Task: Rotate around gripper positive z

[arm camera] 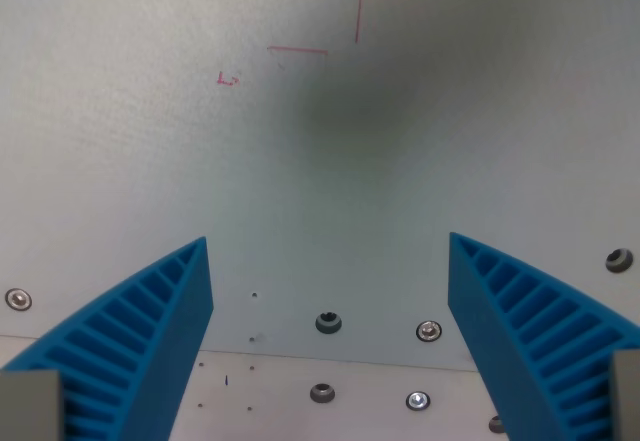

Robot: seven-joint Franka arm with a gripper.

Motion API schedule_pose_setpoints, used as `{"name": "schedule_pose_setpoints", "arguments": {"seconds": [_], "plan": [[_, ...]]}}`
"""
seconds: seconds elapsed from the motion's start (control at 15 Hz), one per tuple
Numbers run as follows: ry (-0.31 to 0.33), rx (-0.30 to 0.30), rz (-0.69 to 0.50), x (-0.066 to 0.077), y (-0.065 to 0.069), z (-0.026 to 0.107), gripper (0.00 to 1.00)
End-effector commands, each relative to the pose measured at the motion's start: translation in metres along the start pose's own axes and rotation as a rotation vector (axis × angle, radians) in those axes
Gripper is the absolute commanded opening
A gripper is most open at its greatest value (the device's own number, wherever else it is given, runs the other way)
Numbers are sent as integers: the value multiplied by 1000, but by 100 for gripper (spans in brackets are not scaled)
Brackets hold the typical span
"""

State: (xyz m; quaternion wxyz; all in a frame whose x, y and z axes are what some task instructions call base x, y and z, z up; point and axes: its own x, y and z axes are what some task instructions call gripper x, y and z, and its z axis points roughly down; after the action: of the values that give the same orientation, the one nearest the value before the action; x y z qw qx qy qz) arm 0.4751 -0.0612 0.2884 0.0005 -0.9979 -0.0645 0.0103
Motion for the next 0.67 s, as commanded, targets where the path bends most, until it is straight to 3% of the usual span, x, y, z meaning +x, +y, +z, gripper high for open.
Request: {"name": "schedule_pose_setpoints", "arguments": {"seconds": [0.07, 0.67], "plan": [[6, -1, 12, 0, 0, -2, 100], [6, -1, 117, 0, 0, -2, 100]]}}
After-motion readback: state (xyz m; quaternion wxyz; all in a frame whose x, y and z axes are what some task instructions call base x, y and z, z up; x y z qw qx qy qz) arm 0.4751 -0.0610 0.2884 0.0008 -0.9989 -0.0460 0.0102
